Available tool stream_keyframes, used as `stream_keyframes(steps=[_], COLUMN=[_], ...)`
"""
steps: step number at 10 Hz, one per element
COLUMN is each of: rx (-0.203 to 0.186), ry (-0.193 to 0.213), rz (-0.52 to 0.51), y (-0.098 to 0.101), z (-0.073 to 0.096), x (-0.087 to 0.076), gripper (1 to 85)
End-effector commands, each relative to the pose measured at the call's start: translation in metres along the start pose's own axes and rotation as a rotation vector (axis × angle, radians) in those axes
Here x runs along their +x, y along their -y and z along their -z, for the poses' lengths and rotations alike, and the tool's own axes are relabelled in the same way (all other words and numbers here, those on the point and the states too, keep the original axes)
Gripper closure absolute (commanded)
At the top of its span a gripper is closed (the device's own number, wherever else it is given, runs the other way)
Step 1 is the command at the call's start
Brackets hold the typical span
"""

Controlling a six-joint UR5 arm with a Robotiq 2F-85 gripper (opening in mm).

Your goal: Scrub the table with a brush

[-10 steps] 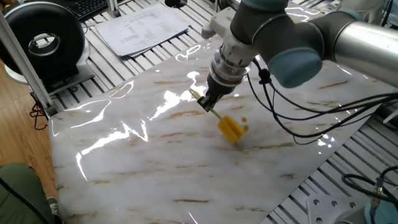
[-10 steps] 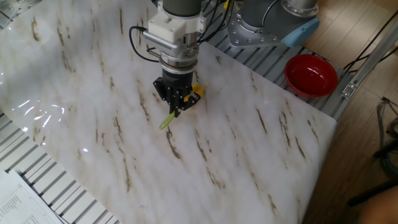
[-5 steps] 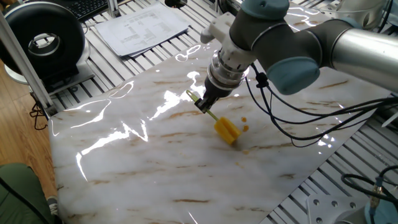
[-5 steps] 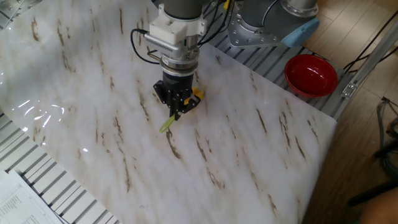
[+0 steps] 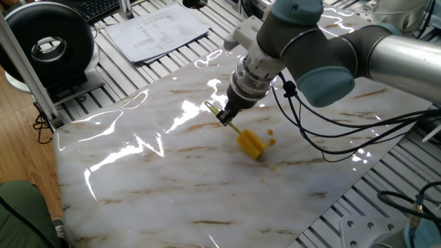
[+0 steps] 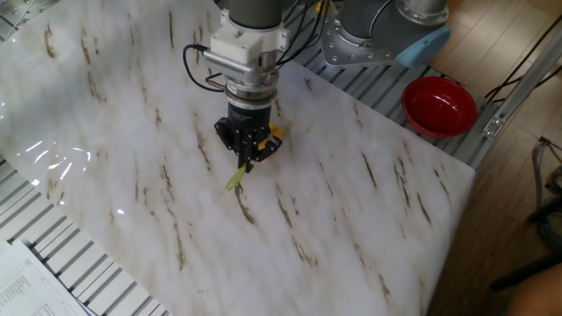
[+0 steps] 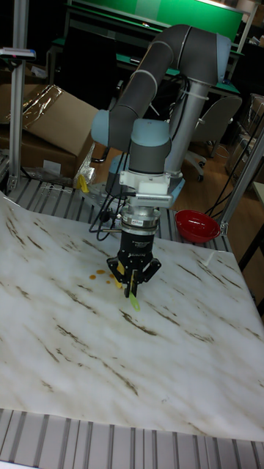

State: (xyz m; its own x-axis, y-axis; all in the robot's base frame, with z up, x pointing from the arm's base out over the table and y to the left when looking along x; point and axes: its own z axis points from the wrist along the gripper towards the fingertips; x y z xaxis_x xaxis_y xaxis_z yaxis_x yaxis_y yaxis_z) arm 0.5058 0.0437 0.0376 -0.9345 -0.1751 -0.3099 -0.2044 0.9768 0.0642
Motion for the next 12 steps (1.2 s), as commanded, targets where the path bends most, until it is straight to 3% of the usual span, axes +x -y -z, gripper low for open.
stream_keyframes(steps=[1,12], rx=[0.011,0.055], ry=[0.01,0.012], rz=[0.028,0.121], y=[0.013,0.061], z=[-0.002,0.005], x=[0.002,0.01], gripper=[84.7,84.7])
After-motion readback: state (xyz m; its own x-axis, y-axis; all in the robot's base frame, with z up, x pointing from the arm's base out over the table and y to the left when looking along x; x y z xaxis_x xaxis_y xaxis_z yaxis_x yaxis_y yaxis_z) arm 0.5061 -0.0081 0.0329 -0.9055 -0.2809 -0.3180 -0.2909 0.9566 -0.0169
